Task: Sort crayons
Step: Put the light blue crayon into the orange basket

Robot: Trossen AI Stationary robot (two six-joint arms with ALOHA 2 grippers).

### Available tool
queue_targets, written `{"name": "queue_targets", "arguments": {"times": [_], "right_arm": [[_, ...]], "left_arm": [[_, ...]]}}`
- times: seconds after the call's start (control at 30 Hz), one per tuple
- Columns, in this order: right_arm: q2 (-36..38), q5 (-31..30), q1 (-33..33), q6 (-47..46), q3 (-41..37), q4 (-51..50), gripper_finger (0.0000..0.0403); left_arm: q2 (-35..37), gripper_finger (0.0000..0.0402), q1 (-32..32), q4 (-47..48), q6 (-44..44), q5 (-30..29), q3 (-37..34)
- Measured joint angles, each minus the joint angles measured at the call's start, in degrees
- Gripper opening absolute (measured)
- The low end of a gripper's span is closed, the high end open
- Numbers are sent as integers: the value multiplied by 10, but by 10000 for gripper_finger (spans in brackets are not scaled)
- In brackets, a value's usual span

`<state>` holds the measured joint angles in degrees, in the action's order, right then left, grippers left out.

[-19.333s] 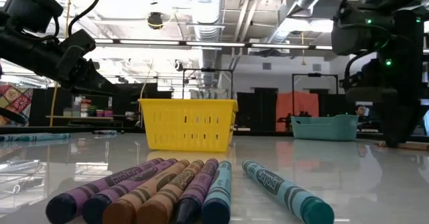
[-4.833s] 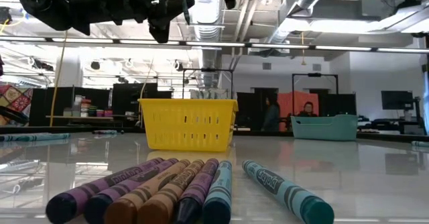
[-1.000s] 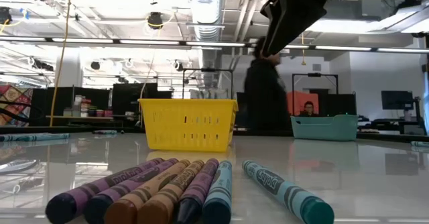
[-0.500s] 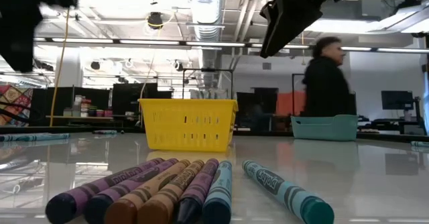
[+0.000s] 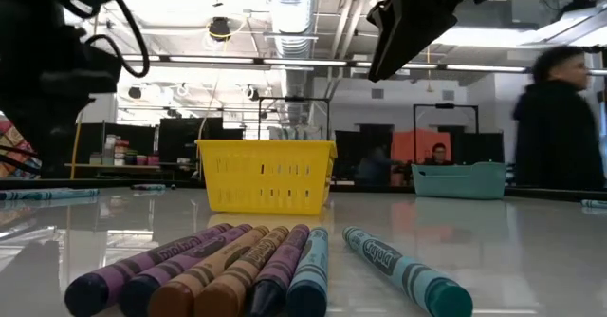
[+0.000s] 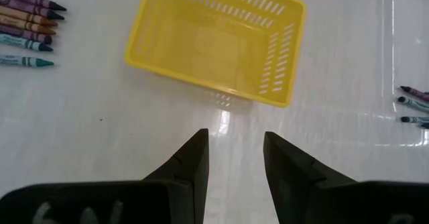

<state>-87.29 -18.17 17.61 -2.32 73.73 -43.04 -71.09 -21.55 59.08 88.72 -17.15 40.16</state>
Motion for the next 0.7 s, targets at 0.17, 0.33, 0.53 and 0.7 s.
{"name": "queue_targets", "arguments": {"times": [0.17, 0.33, 0.53, 0.7], "right_arm": [[0, 0, -3, 7, 0, 8, 136], [0, 0, -6, 9, 0, 13, 136], [0, 0, -6, 9, 0, 12, 136], [0, 0, -6, 8, 0, 12, 136]], "left_arm": [[7, 139, 40, -59, -50, 4, -22], [2, 139, 79, -86, -106, 11, -22], [-2, 139, 113, -88, -143, 30, -22], [-2, 139, 138, -89, -170, 43, -22]]}}
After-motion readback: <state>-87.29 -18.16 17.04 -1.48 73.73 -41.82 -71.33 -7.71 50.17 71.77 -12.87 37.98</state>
